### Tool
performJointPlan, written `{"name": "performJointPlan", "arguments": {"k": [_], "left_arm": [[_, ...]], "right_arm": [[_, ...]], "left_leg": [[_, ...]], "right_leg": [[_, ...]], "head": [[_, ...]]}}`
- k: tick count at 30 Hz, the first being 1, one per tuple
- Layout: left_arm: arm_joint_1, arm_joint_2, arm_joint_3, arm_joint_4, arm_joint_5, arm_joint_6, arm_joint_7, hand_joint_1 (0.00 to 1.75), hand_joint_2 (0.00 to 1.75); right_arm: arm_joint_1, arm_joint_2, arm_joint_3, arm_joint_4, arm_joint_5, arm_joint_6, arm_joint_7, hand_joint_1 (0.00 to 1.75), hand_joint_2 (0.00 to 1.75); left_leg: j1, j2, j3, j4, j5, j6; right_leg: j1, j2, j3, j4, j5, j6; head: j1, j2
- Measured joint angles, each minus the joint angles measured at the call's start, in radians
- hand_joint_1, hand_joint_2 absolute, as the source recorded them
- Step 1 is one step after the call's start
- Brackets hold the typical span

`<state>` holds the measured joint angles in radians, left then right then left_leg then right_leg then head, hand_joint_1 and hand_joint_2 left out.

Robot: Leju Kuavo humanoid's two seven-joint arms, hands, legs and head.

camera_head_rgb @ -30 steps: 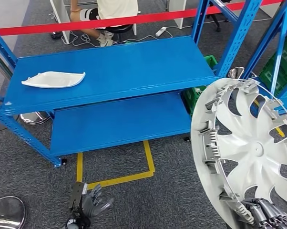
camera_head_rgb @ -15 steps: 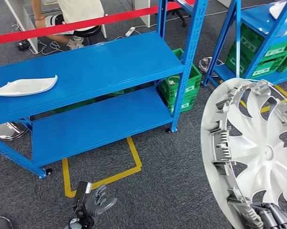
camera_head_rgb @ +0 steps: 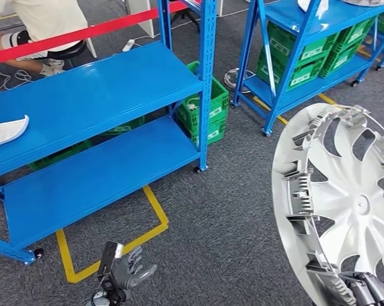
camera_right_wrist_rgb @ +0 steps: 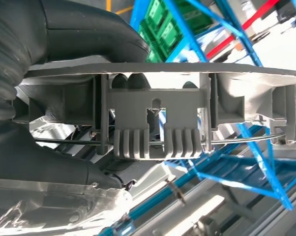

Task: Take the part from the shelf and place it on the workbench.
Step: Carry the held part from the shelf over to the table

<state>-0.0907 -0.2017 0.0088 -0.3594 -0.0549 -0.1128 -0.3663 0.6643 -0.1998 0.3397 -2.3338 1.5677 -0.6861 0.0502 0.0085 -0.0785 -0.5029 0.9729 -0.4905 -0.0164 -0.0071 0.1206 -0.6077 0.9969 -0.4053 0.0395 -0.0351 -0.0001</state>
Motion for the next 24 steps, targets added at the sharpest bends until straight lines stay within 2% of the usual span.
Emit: {"name": "performJointPlan", "arguments": {"k": [2, 3, 4, 6, 7, 8, 9, 10, 11, 13, 14, 15, 17, 18, 19, 20, 21, 22, 23, 24], "left_arm": [[0.000, -0.002, 0.000, 0.000, 0.000, 0.000, 0.001, 0.00, 1.75], [-0.001, -0.003, 0.000, 0.000, 0.000, 0.000, 0.001, 0.00, 1.75], [-0.002, -0.005, 0.000, 0.001, 0.000, 0.000, 0.001, 0.00, 1.75], [-0.001, -0.005, 0.000, 0.001, -0.001, 0.001, 0.000, 0.00, 1.75], [0.001, -0.004, 0.000, 0.001, -0.005, 0.007, -0.003, 0.00, 1.75], [0.003, -0.003, -0.001, 0.001, -0.008, 0.018, -0.003, 0.00, 1.75], [0.003, -0.002, -0.002, 0.001, -0.009, 0.036, 0.002, 0.00, 1.75], [0.002, -0.001, -0.003, 0.002, -0.009, 0.059, 0.013, 0.00, 1.75], [0.001, -0.001, -0.004, 0.004, -0.009, 0.080, 0.027, 0.00, 1.75], [-0.002, 0.000, -0.006, 0.009, -0.016, 0.107, 0.044, 0.00, 1.75], [-0.004, 0.002, -0.008, 0.013, -0.019, 0.112, 0.047, 0.00, 1.75], [-0.006, 0.003, -0.010, 0.016, -0.021, 0.115, 0.049, 0.00, 1.75], [-0.013, 0.004, -0.013, 0.021, -0.022, 0.119, 0.052, 0.00, 1.75], [-0.017, 0.003, -0.015, 0.022, -0.023, 0.120, 0.053, 0.00, 1.75], [-0.021, 0.003, -0.016, 0.023, -0.024, 0.121, 0.053, 0.00, 1.75], [-0.023, 0.003, -0.018, 0.025, -0.026, 0.122, 0.053, 0.00, 1.75], [-0.024, 0.003, -0.019, 0.028, -0.030, 0.123, 0.054, 0.00, 1.75], [-0.023, 0.004, -0.021, 0.031, -0.035, 0.123, 0.053, 0.00, 1.75], [-0.022, 0.004, -0.024, 0.033, -0.041, 0.124, 0.053, 0.00, 1.75], [-0.020, 0.006, -0.026, 0.035, -0.047, 0.125, 0.051, 0.00, 1.75]], "right_arm": [[0.003, 0.001, 0.000, -0.002, 0.000, 0.000, 0.000, 1.75, 1.75], [0.005, 0.002, 0.000, -0.003, 0.000, 0.000, 0.000, 1.75, 1.75], [0.005, 0.002, 0.000, -0.004, 0.000, 0.000, 0.000, 1.75, 1.75], [0.003, 0.003, 0.000, -0.005, 0.000, 0.000, 0.000, 1.75, 1.75], [0.001, 0.003, 0.000, -0.005, 0.000, 0.000, 0.000, 1.75, 1.75], [0.001, 0.003, 0.000, -0.005, 0.000, 0.000, -0.001, 1.75, 1.75], [0.003, 0.004, -0.001, -0.006, 0.000, 0.000, -0.002, 1.75, 1.75], [0.008, 0.009, -0.003, -0.007, 0.000, 0.000, -0.007, 1.75, 1.75], [0.016, 0.018, -0.006, -0.011, 0.000, 0.000, -0.017, 1.75, 1.75], [0.035, 0.046, -0.019, -0.022, -0.001, 0.000, -0.047, 1.75, 1.75], [0.042, 0.061, -0.026, -0.028, -0.001, 0.000, -0.061, 1.75, 1.75], [0.045, 0.074, -0.032, -0.033, -0.001, 0.000, -0.073, 1.75, 1.75], [0.052, 0.096, -0.039, -0.040, 0.000, 0.000, -0.085, 1.75, 1.75], [0.056, 0.105, -0.042, -0.044, 0.000, 0.000, -0.088, 1.75, 1.75], [0.060, 0.113, -0.044, -0.047, 0.000, 0.000, -0.090, 1.75, 1.75], [0.064, 0.119, -0.046, -0.049, 0.000, 0.000, -0.093, 1.75, 1.75], [0.068, 0.126, -0.050, -0.051, -0.001, 0.000, -0.100, 1.75, 1.75], [0.073, 0.135, -0.054, -0.053, -0.001, 0.000, -0.112, 1.75, 1.75], [0.079, 0.145, -0.061, -0.054, -0.001, 0.000, -0.130, 1.75, 1.75], [0.086, 0.157, -0.070, -0.056, -0.002, 0.000, -0.152, 1.75, 1.75]], "left_leg": [[0.000, 0.021, -0.004, -0.002, 0.004, 0.011], [0.001, 0.033, -0.005, -0.003, 0.007, 0.018], [0.002, 0.046, -0.005, -0.005, 0.010, 0.024], [0.001, 0.074, -0.008, -0.006, 0.012, 0.030], [-0.001, 0.089, -0.009, -0.006, 0.012, 0.031], [-0.002, 0.104, -0.009, -0.005, 0.012, 0.031], [-0.003, 0.119, -0.009, -0.005, 0.011, 0.031], [-0.003, 0.132, -0.009, -0.005, 0.011, 0.031], [-0.003, 0.144, -0.007, -0.005, 0.009, 0.030], [-0.008, 0.162, -0.004, -0.004, 0.005, 0.023], [-0.011, 0.169, -0.002, -0.002, 0.004, 0.019], [-0.014, 0.177, -0.002, -0.001, 0.003, 0.014], [-0.015, 0.195, -0.002, 0.000, 0.001, 0.005], [-0.013, 0.189, -0.004, 0.005, -0.006, -0.001], [-0.011, 0.170, -0.012, 0.025, -0.024, -0.006], [-0.009, 0.144, -0.029, 0.066, -0.051, -0.010], [-0.008, 0.115, -0.057, 0.127, -0.085, -0.012], [-0.008, 0.096, -0.092, 0.200, -0.119, -0.012], [-0.008, 0.088, -0.123, 0.262, -0.139, -0.012], [-0.008, 0.084, -0.141, 0.294, -0.141, -0.012]], "right_leg": [[-0.004, 0.018, -0.013, -0.002, 0.009, 0.013], [-0.003, 0.008, -0.021, 0.005, 0.004, 0.018], [-0.002, -0.016, -0.036, 0.031, -0.014, 0.023], [0.001, -0.083, -0.088, 0.151, -0.082, 0.031], [0.000, -0.103, -0.119, 0.223, -0.117, 0.035], [-0.001, -0.112, -0.139, 0.278, -0.137, 0.037], [-0.002, -0.116, -0.141, 0.296, -0.140, 0.038], [-0.002, -0.120, -0.121, 0.271, -0.125, 0.038], [-0.002, -0.130, -0.079, 0.208, -0.097, 0.037], [0.001, -0.174, 0.009, 0.063, -0.054, 0.030], [0.003, -0.188, 0.034, 0.021, -0.045, 0.024], [0.006, -0.194, 0.041, 0.006, -0.045, 0.017], [0.008, -0.169, 0.035, 0.007, -0.042, 0.002], [0.007, -0.158, 0.033, 0.006, -0.039, -0.005], [0.005, -0.147, 0.032, 0.003, -0.036, -0.012], [0.002, -0.135, 0.031, 0.001, -0.033, -0.017], [0.001, -0.124, 0.029, 0.000, -0.031, -0.021], [0.001, -0.111, 0.027, 0.000, -0.030, -0.024], [0.001, -0.097, 0.024, 0.000, -0.029, -0.025], [0.001, -0.081, 0.023, 0.000, -0.027, -0.026]], "head": [[0.000, 0.000], [0.002, 0.000], [0.008, 0.000], [0.019, 0.000], [0.021, 0.000], [0.021, 0.000], [0.021, 0.000], [0.022, 0.000], [0.022, 0.000], [0.022, 0.000], [0.021, 0.000], [0.021, 0.000], [0.020, 0.000], [0.020, 0.000], [0.019, 0.000], [0.017, 0.000], [0.016, 0.000], [0.015, 0.000], [0.015, 0.000], [0.015, 0.000]]}}
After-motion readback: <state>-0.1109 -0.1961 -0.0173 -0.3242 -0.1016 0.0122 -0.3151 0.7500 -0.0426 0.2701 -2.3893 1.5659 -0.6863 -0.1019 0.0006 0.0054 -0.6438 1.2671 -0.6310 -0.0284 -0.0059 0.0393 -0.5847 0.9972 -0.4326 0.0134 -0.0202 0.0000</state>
